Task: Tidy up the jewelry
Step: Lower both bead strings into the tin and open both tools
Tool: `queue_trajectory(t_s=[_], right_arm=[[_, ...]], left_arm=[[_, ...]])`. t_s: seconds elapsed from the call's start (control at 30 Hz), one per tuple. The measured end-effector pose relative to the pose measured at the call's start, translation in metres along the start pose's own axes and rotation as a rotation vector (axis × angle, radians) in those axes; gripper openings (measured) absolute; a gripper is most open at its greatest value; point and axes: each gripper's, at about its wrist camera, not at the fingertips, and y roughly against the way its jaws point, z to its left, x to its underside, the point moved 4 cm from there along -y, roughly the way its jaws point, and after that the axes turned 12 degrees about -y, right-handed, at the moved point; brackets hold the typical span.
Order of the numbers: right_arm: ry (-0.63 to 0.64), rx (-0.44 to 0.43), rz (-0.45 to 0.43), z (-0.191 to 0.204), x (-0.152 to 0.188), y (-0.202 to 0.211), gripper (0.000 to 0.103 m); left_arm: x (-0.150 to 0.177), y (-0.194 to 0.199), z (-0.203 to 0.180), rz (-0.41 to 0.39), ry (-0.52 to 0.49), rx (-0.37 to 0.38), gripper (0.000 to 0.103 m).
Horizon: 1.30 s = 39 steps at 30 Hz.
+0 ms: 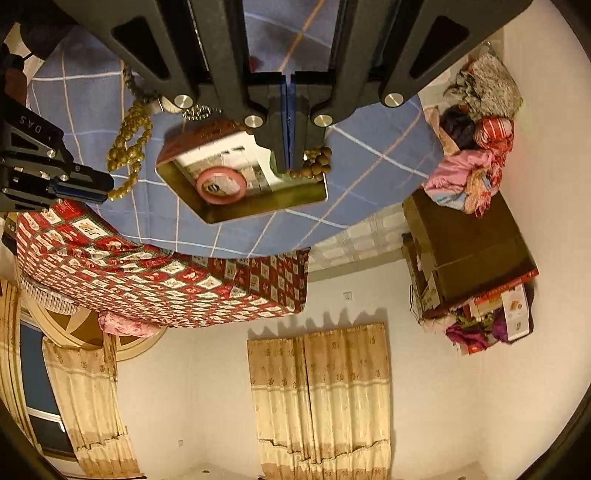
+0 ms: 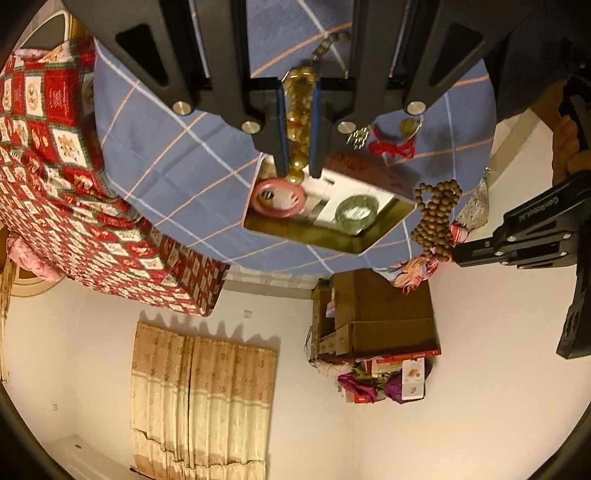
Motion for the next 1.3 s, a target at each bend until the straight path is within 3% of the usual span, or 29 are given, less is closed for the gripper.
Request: queue_trajectory(t_s=[0.57,1.3], right_arm=[[0.051,0.025,-0.065,0.008,-0.05,-0.02,0.013],[0.028,0.08,0.037,0.001,-0.051,-0.096,0.013]], left_arm=[[-0.04,-0.041,0.009,-0.008,-0.082,-0.055,0.0],[-0.037,-0.115,0.005,0.092,-0.132,-0.059,0.0]])
